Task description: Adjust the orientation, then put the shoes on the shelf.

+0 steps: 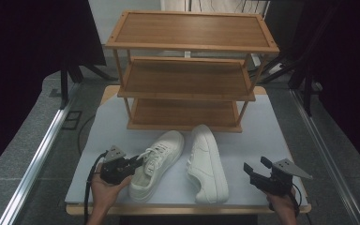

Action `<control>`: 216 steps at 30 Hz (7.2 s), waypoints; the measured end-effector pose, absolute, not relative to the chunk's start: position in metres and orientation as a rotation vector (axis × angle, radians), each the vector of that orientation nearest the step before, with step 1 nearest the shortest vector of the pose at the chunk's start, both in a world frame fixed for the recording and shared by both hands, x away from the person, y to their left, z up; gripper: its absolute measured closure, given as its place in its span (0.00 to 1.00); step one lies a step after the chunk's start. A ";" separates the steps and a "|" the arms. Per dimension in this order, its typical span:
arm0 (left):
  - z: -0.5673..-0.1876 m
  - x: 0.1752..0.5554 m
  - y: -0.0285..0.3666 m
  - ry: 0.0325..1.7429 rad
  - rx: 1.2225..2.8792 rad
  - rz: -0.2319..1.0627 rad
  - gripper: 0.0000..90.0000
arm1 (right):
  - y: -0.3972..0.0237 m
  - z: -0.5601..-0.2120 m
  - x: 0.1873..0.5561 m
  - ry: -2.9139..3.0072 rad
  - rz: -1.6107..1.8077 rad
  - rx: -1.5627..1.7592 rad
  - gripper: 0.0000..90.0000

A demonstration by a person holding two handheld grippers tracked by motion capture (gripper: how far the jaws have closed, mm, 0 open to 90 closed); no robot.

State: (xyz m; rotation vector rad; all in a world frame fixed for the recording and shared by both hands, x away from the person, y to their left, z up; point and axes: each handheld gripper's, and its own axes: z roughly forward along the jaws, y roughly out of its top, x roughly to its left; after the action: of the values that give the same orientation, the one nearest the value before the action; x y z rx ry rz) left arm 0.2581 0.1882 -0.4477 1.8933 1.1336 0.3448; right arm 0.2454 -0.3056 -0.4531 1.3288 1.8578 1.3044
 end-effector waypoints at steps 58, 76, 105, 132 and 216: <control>-0.425 0.248 0.201 1.054 1.659 0.288 0.47 | -0.198 -0.436 0.214 2.220 1.382 0.961 1.00; -0.423 0.247 0.206 1.049 1.637 0.250 0.47 | -0.208 -0.434 0.216 2.214 1.356 1.014 1.00; -0.429 0.252 0.209 1.073 1.635 0.223 0.47 | -0.300 -0.459 0.238 2.083 1.263 1.384 1.00; -0.432 0.255 0.214 1.084 1.623 0.210 0.46 | -0.260 -0.437 0.270 2.053 1.153 1.235 0.68; -0.458 0.287 0.183 1.180 1.915 0.358 0.81 | -0.293 -0.446 0.318 2.286 1.126 1.123 0.86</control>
State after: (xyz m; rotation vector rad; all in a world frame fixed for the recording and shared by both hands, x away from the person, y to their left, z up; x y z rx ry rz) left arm 0.2865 0.1825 -0.4577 1.9145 1.1800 0.3579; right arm 0.3177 -0.2934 -0.4457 1.1232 2.2856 1.1257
